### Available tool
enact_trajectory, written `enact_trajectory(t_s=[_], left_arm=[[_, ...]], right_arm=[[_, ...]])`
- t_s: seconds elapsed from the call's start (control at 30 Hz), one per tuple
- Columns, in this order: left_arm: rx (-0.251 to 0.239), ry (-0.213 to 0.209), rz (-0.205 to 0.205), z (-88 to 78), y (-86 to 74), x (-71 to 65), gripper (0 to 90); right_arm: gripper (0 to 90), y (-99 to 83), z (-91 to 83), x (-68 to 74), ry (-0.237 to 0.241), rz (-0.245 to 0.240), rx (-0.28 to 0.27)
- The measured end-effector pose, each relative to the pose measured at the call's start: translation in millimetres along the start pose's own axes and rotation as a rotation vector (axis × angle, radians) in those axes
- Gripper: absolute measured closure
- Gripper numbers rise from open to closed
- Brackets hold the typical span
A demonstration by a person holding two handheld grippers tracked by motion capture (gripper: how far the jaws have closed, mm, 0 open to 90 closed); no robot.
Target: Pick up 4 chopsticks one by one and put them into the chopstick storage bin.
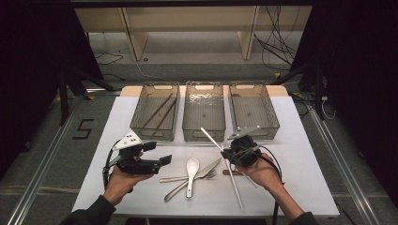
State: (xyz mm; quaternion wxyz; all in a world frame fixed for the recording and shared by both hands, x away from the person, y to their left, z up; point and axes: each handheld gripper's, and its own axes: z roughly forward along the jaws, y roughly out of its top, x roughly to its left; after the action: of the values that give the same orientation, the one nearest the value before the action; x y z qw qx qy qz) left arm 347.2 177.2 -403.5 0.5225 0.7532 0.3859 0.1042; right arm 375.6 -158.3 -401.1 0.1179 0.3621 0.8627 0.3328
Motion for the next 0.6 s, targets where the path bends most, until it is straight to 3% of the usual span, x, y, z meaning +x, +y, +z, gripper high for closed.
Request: enact_trajectory(t_s=[0.23, 0.3, 0.6], left_arm=[[0.011, -0.034, -0.022, 22.4, 10.6, -5.7, 15.2], [0.016, -0.07, -0.069, 29.7, 11.8, -5.3, 15.3], [0.011, -0.122, -0.13, 52.3, 22.6, -8.9, 16.4]], right_arm=[[85.8, 5.1, 0.4, 9.9, 0.022, -0.029, -0.055], [85.8, 6.7, 0.7, 14.3, 0.029, -0.044, -0.072], [85.8, 13.0, 3.7, 34.9, 0.049, -0.109, -0.143]])
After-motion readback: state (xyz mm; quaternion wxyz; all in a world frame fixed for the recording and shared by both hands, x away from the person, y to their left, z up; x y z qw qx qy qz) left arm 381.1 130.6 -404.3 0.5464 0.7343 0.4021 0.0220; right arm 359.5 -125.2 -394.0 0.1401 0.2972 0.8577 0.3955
